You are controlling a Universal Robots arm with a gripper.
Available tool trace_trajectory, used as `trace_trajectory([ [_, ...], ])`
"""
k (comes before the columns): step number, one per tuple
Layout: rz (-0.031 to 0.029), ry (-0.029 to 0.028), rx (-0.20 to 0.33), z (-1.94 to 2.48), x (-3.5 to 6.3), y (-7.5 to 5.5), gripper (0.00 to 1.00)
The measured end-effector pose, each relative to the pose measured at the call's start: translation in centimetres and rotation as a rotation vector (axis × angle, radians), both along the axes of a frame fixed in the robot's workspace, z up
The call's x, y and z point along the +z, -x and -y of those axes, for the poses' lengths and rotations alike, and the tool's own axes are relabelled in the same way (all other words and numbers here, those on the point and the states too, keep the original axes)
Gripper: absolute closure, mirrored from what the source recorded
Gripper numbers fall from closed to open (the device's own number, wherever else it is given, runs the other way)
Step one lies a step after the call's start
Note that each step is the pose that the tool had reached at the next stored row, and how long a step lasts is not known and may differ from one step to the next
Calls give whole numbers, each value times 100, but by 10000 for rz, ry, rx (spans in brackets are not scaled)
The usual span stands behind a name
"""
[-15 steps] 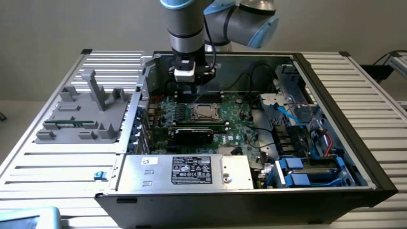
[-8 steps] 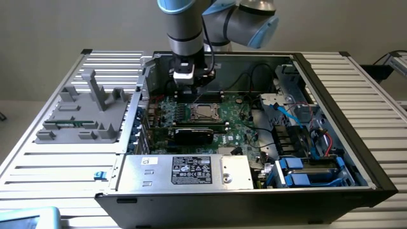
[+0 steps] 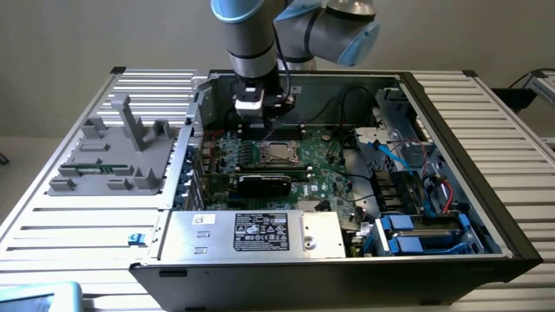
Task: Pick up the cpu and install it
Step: 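Install the first cpu locking lever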
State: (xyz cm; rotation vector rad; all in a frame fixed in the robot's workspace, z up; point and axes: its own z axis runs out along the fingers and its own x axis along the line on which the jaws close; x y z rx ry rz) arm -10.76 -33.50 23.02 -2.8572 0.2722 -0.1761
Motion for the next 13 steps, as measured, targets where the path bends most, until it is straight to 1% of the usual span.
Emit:
trace_trajectory([
  [1,13,-6,-84,0,-4,1,89],
  [7,15,-7,-590,0,-18,38,89],
  [13,14,-10,-936,0,-50,96,89],
])
